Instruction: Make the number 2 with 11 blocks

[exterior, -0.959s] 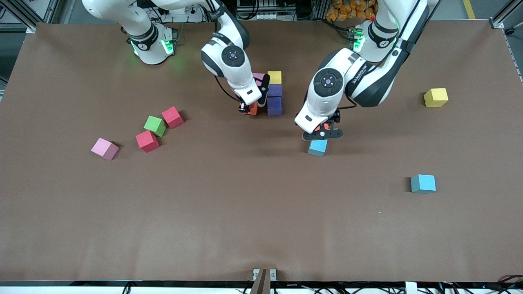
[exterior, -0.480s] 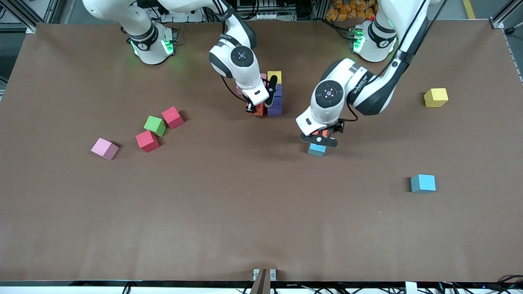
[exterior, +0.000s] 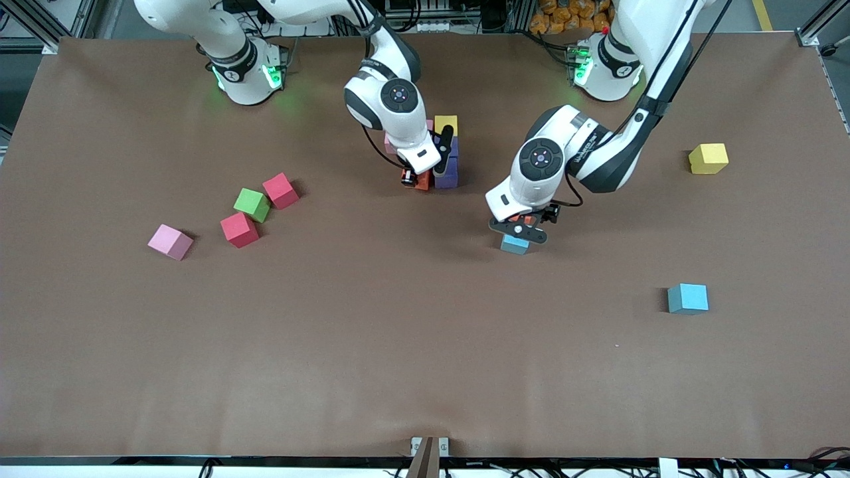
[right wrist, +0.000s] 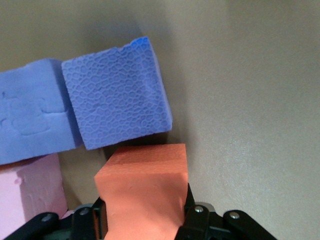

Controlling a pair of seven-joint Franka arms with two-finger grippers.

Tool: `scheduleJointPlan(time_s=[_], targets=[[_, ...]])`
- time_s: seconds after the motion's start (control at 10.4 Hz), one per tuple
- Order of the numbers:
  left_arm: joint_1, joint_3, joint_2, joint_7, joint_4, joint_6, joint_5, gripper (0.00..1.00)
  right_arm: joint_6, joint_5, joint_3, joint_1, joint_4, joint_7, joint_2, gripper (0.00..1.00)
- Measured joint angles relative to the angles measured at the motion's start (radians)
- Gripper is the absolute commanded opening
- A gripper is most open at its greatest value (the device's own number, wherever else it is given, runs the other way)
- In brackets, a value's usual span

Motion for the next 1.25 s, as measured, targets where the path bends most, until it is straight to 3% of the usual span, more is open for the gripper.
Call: scheduleJointPlan(time_s=[0.58, 1.06, 1.15, 1.25], targets=[[0.002, 0.002, 0.006, -0.003, -0.071, 0.089, 0.0, 1.0, -0.05, -0.031, -0.005, 0.028, 0.028, 0.023, 0.009, 0.01], [0.015, 0.004, 0.036, -0.014, -0.081, 0.13, -0.031, 1.0, -0.053, -0.031, -0.05, 0.082, 0.065, 0.054, 0.042, 0.01], [0.015, 0.004, 0.039, -0.015, -0.081, 0.134, -0.047, 0.96, -0.053, -0.031, -0.05, 0.082, 0.076, 0.06, 0.048, 0.01], [0.015, 0.004, 0.042, -0.015, -0.081, 0.136, -0.061, 0.84, -0.054, -0.031, -0.05, 0.082, 0.082, 0.064, 0.052, 0.01]])
